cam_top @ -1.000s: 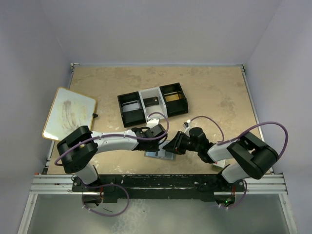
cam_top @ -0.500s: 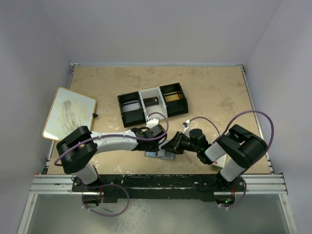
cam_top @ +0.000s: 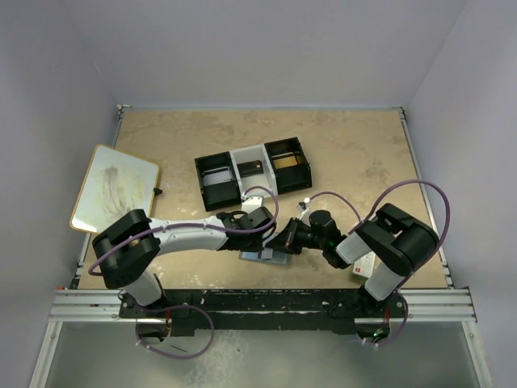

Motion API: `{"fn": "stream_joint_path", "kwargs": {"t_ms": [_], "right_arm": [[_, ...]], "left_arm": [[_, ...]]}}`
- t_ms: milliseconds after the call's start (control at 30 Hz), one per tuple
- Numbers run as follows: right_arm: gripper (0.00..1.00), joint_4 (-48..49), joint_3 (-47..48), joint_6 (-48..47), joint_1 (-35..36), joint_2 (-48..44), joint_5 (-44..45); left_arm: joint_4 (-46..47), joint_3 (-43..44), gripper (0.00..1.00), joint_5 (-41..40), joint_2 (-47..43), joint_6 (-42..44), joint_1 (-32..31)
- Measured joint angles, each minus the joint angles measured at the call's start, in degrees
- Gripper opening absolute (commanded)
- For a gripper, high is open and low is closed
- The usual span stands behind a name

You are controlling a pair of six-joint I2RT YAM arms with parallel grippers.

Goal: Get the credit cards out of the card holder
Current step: Remove the credit card from the card holder.

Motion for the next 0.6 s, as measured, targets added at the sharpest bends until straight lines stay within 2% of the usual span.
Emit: {"fn": "stream_joint_path", "kwargs": {"t_ms": [133, 367, 600], "right_arm": [[0.03, -3.58, 0.68, -0.7, 0.0, -1.03, 0.17], [0.19, -8.35, 0.83, -1.75, 0.09, -6.25, 1.73], [0.22, -14.43, 2.99, -3.17, 0.11, -9.84, 3.8]], "left_arm": [[-0.09, -0.28, 0.0, -0.02, -0.35, -0.31, 0.0], [-0.02, -0.87, 0.0, 0.09, -0.94, -0.37, -0.02], [0.24, -1.31, 0.0, 0.39, -1.27, -0.37, 0.0]]}}
